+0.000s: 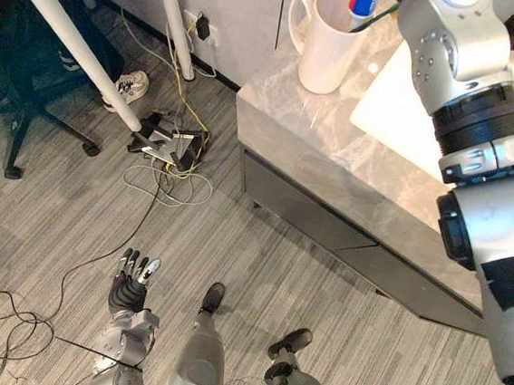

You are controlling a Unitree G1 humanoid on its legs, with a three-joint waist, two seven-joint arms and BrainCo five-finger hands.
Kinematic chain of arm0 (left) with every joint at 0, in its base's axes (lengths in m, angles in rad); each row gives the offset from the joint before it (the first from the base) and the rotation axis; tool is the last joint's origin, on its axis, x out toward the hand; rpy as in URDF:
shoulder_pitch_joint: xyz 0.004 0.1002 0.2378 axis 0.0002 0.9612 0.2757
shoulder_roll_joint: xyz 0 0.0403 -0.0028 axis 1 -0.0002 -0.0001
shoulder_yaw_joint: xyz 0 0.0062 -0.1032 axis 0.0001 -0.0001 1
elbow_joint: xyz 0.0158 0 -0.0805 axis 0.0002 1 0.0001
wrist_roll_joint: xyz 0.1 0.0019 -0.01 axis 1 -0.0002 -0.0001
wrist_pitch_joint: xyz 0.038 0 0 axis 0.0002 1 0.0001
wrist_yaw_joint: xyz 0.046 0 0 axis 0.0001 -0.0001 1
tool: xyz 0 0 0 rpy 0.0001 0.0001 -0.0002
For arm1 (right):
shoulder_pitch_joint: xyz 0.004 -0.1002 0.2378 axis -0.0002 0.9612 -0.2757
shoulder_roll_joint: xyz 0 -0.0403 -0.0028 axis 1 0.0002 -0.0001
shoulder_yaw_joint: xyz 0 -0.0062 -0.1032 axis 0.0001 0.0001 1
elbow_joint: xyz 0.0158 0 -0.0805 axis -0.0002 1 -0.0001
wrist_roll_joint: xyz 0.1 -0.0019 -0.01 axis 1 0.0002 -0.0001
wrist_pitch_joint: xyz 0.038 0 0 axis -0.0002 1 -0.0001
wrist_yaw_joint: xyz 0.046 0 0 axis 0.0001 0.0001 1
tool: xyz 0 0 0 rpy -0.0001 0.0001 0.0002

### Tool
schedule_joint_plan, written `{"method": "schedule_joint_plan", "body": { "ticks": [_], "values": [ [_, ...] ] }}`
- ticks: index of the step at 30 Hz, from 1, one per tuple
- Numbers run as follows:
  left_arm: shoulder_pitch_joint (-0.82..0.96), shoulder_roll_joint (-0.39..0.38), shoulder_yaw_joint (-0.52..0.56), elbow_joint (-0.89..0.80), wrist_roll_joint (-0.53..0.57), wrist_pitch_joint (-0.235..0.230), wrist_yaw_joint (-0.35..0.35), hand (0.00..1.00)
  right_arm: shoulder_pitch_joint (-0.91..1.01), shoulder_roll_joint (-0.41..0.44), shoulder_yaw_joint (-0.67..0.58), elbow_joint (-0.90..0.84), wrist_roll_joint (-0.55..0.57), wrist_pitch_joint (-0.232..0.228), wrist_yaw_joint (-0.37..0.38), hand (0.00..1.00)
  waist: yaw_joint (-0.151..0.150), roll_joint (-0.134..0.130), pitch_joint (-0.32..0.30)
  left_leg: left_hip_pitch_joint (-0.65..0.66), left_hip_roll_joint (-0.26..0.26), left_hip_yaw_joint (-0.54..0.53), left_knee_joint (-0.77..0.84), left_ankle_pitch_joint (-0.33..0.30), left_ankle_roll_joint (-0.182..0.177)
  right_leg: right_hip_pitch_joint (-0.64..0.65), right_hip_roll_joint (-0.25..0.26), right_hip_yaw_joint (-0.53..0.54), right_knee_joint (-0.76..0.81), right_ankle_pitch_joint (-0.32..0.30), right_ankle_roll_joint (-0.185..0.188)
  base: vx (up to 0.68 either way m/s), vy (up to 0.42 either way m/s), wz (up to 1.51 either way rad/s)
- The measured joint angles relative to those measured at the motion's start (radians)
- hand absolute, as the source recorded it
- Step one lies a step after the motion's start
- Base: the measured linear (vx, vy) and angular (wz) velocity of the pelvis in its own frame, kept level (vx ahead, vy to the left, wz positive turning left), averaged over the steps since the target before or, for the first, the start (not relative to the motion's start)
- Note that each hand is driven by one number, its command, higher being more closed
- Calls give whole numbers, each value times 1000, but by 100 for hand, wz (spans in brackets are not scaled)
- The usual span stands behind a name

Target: Organize washtable

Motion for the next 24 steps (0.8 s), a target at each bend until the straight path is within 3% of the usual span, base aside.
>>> {"method": "schedule_joint_plan", "body": {
  "ticks": [20, 21, 24],
  "values": [
    [-10, 1, -23, 9, -5, -1, 16, 0, 0, 19, 1, 17, -1, 0, -1, 100, 0, 14, 32, -9, -1, 1, 13, -1, 0, -5, 0, 6, 3, 2, -2, 0, 0, 0],
    [-12, 1, -23, 9, -11, -1, 16, 0, 0, 19, 1, 23, -1, 0, -1, 0, 0, 15, 33, -9, -1, 1, 13, -1, 0, -5, 1, 7, 3, 2, -3, 0, 0, 0],
    [-17, 1, -23, 10, -15, -1, 17, 0, 0, 23, 1, 43, 9, 0, -2, 0, 0, 15, 38, -9, -1, 2, 14, -1, 0, -6, 1, 9, 3, 3, -4, 0, 0, 0]
  ]
}}
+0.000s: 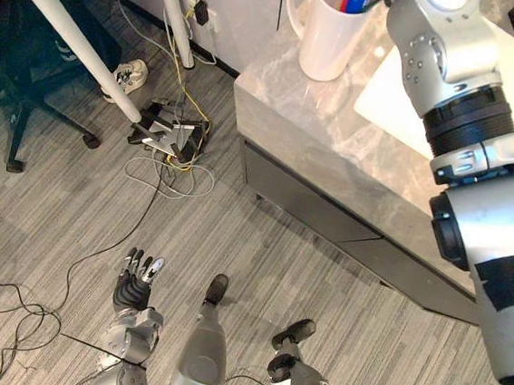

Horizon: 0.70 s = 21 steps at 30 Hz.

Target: Organize washtable

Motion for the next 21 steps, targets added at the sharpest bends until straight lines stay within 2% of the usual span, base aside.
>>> {"method": "schedule_joint_plan", "body": {
  "ticks": [6, 21],
  "values": [
    [0, 0, 0, 1, 0, 0, 1, 0, 0, 0, -2, 1, 48, -1, 0, 0, 0, -1, 1, 0, 0, 2, 0, 0, 0, -2, 2, 6, 0, 0, 0, 0, 0, 0],
    [-19, 1, 0, 18, 0, 0, 1, 0, -42, 3, -11, 8, 56, -3, -19, 0, -1, 0, 4, 1, 0, 2, 1, 0, 0, -1, 5, 9, 0, 1, -1, 0, 0, 0]
  ]
}}
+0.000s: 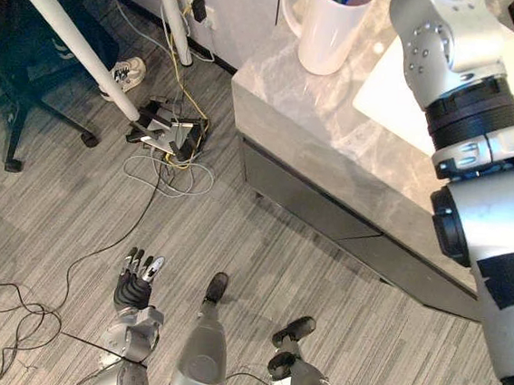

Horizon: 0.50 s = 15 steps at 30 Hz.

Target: Organize washtable

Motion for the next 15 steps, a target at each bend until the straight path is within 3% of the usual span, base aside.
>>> {"method": "schedule_joint_plan", "body": {
  "ticks": [12, 15],
  "values": [
    [0, 0, 0, 1, 0, 0, 0, 0, -25, -4, -34, -2, 0, 0, -3, 0, -2, 0, 0, 14, 2, 0, 0, 0, 0, 15, 0, 0, 0, 0, 0, 0, 0, 0],
    [-1, 0, 0, 1, 0, 0, 0, 0, -57, -38, -42, -8, 1, -1, -17, 0, -2, -2, -1, 30, 3, 0, -1, 0, 0, 30, 0, -1, -2, 0, 0, 1, 11, 0]
  ]
}}
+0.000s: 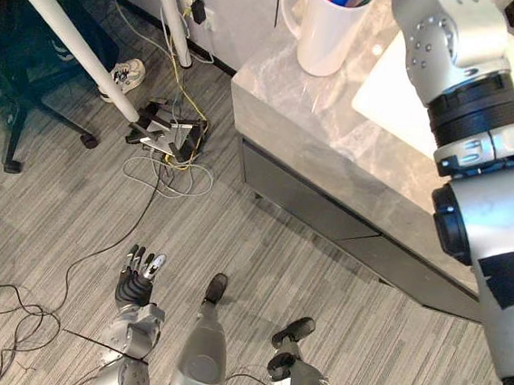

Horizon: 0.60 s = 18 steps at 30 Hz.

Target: Organize washtable

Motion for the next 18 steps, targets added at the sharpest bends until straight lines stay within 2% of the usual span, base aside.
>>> {"method": "schedule_joint_plan", "body": {
  "ticks": [2, 7, 11, 15, 18],
  "values": [
    [-3, 0, 0, 0, 0, 0, 0, 0, -35, -33, -11, -7, 8, -5, -6, 0, -2, 0, 0, 10, 0, 0, 0, 0, 0, 11, 0, 0, -1, 0, 0, -3, 32, 1],
    [-44, 20, 7, 9, 0, 0, 1, 0, -128, -149, -51, -9, 45, -64, -28, 0, -10, -12, -10, 36, -1, 5, -1, 0, 0, 33, 3, 6, -2, 0, 0, -25, 34, -3],
    [-46, 50, 11, 31, 0, 0, 2, 0, -131, -196, -65, -9, 72, -81, -48, 0, -51, -22, -57, 56, -2, 12, -3, 0, 0, 48, 4, 16, -2, 0, 0, -15, 28, -6],
    [-44, 59, 49, 31, 0, -1, 6, 0, -131, -242, -63, -11, 112, -114, -48, 0, -58, -20, -110, 90, 4, 54, -13, -1, 0, 48, 9, 61, -2, 4, -6, -13, 21, -29],
    [-36, 79, 79, 31, 0, -1, 25, 0, -92, -303, -62, -119, 152, -142, -49, 0, -96, -17, -141, 114, 5, 89, -17, -4, 2, 48, 11, 97, -2, 10, -14, -48, 27, -30]
  ]
}}
